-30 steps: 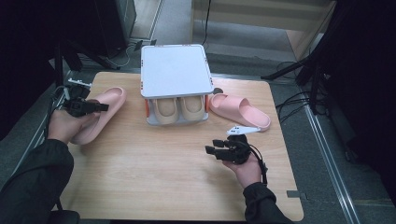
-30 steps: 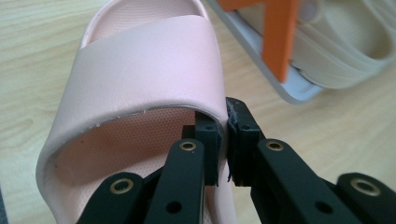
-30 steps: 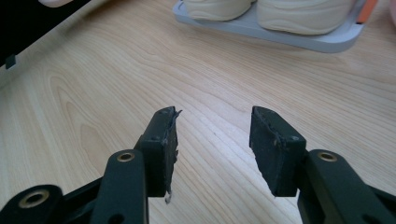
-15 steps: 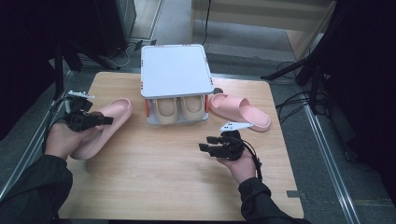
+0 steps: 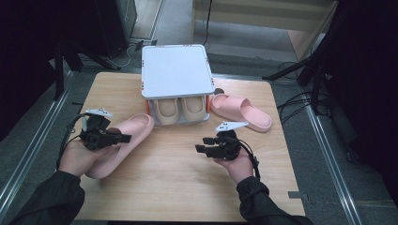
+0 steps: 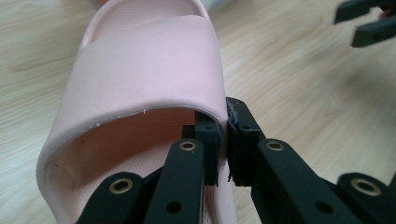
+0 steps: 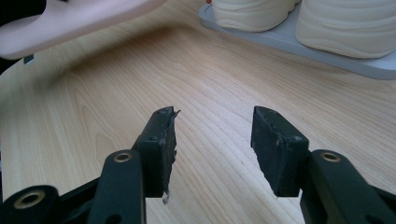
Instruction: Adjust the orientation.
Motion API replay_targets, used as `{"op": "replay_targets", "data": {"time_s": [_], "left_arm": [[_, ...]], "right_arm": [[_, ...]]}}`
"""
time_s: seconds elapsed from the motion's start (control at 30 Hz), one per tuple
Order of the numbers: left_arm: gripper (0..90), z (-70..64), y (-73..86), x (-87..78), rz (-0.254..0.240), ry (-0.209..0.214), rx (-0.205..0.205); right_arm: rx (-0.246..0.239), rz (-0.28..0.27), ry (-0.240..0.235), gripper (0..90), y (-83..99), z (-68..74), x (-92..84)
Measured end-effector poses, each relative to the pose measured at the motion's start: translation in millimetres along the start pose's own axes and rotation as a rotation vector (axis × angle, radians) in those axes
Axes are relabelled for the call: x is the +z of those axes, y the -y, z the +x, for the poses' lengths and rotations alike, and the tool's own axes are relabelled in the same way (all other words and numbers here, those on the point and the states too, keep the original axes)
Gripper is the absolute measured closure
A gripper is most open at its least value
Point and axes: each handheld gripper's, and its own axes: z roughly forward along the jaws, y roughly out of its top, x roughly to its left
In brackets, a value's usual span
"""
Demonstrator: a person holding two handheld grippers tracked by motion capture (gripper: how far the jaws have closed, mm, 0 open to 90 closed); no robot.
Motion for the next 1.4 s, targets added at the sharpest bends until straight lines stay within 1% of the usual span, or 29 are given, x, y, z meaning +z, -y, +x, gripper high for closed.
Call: {"op": "replay_targets", "data": {"time_s": [0.07, 0.1, 0.2, 0.23, 0.3, 0.4, 0.43, 0.5, 0.57, 0.63, 0.73, 0.83, 0.87, 0.93, 0.97, 1.03, 1.1, 1.13, 1.23, 1.3, 1.37, 1.4], "left_arm": [[84.4, -7.2, -0.4, 3.8, 0.001, 0.008, 0.023], [84.3, -11.6, -1.0, 7.0, 0.002, 0.024, 0.035], [84.3, -22.5, -2.4, 16.2, 0.016, 0.05, 0.051], [84.3, -22.5, -2.4, 16.2, 0.016, 0.05, 0.051], [84.2, -30.6, -3.7, 25.7, 0.023, 0.064, 0.061], [84.3, -36.9, -5.3, 35.7, 0.022, 0.085, 0.049], [84.3, -39.4, -6.0, 38.8, 0.022, 0.091, 0.053], [84.3, -46.8, -7.2, 45.5, 0.023, 0.095, 0.062], [84.2, -53.5, -8.9, 51.9, 0.028, 0.103, 0.078], [84.2, -59.8, -10.2, 58.5, 0.031, 0.109, 0.08], [84.0, -67.5, -10.7, 69.7, 0.035, 0.119, 0.087], [83.8, -74.5, -10.9, 80.5, 0.053, 0.125, 0.105], [83.8, -75.5, -11.2, 83.5, 0.061, 0.129, 0.115], [83.5, -76.8, -11.2, 88.5, 0.069, 0.134, 0.117], [83.4, -77.2, -10.4, 91.0, 0.067, 0.142, 0.112], [83.2, -78.8, -7.9, 94.8, 0.061, 0.142, 0.118], [82.4, -80.5, -6.8, 98.2, 0.074, 0.146, 0.144], [81.3, -80.6, -6.5, 98.8, 0.071, 0.15, 0.142], [78.9, -79.3, -5.6, 101.3, 0.078, 0.193, 0.133], [76.3, -80.0, -5.6, 103.4, 0.095, 0.199, 0.152], [73.3, -80.4, -6.4, 102.6, 0.09, 0.206, 0.144], [72.5, -80.0, -6.9, 101.3, 0.092, 0.203, 0.147]], "right_arm": [[-0.002, -0.003, 0.006, 51.6, 0.2, -1.2, -0.6], [0.002, -0.001, 0.007, 51.7, 0.3, -1.4, -0.8], [0.0, -0.003, 0.012, 51.8, 0.4, -2.1, 0.3], [0.0, -0.003, 0.012, 51.8, 0.4, -2.1, 0.3], [-0.009, 0.002, 0.009, 51.9, 0.6, -1.4, 2.6], [-0.018, 0.006, 0.006, 52.0, 0.5, 0.5, 5.2], [-0.02, 0.008, 0.007, 52.1, 0.5, 1.2, 5.6], [-0.032, 0.011, 0.01, 52.1, 0.4, 2.3, 6.3], [-0.032, 0.01, 0.01, 52.2, 0.5, 3.1, 6.5], [-0.032, 0.009, 0.009, 52.3, 0.5, 3.5, 6.3], [-0.043, 0.009, 0.011, 52.7, 0.7, 3.9, 7.2], [-0.043, 0.014, 0.012, 52.8, 1.3, 4.1, 8.3], [-0.045, 0.017, 0.013, 52.8, 1.8, 4.1, 8.6], [-0.042, 0.017, 0.014, 53.0, 3.1, 4.7, 8.9], [-0.042, 0.017, 0.015, 53.1, 3.8, 5.0, 8.9], [-0.043, 0.019, 0.017, 53.3, 4.6, 5.4, 8.5], [-0.042, 0.01, 0.018, 53.6, 5.4, 5.8, 8.1], [-0.039, 0.008, 0.02, 54.0, 6.0, 5.7, 8.0], [-0.03, 0.009, 0.024, 54.7, 8.2, 5.0, 8.4], [-0.031, 0.01, 0.025, 54.7, 9.0, 4.8, 8.9], [-0.03, 0.009, 0.029, 54.9, 9.7, 5.0, 8.9], [-0.032, 0.007, 0.031, 55.4, 9.9, 5.4, 8.9]]}}
